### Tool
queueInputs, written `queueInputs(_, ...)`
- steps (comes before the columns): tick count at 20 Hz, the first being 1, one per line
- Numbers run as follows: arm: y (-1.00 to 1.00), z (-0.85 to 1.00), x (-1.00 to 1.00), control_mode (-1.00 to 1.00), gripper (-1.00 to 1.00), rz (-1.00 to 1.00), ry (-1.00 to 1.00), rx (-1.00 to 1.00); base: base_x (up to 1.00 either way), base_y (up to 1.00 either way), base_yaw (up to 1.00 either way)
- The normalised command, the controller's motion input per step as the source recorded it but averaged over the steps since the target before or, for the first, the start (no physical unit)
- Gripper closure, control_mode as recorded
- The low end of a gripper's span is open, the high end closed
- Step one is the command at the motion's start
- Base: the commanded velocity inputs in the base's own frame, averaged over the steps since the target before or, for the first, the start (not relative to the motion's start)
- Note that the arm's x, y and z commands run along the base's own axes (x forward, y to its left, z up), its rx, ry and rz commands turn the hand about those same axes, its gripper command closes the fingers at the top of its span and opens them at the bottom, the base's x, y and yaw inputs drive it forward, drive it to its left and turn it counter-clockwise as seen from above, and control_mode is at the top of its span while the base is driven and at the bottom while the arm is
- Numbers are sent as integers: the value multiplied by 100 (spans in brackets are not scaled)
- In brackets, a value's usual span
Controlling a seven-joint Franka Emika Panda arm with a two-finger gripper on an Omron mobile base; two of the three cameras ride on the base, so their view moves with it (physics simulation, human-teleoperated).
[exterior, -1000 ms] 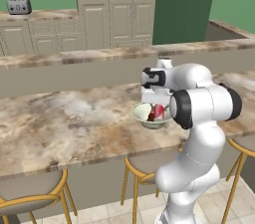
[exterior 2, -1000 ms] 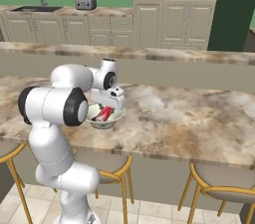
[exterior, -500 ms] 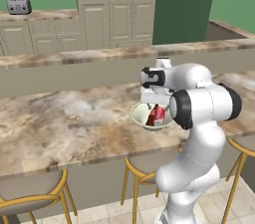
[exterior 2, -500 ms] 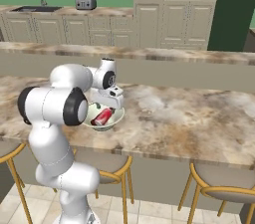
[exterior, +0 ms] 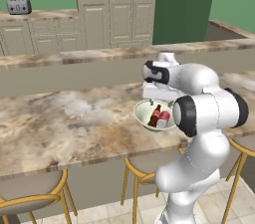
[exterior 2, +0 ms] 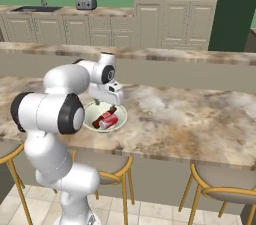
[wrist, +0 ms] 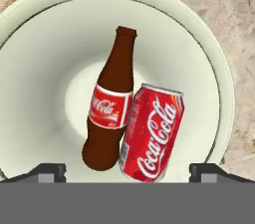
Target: Open the fridge, grab two sodas, and place both sodas inside the bowl with ice on the dining counter.
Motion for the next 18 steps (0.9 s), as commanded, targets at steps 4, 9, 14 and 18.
queueInputs(4,-9,52,-39,-100,-100,-3,0,0,0,0,0)
queueInputs(9,-4,49,-43,-100,-100,-4,0,0,0,0,0)
queueInputs(14,0,56,-52,-100,-100,-5,0,0,0,0,0)
queueInputs(18,0,55,-67,-100,-100,-3,0,0,0,0,0)
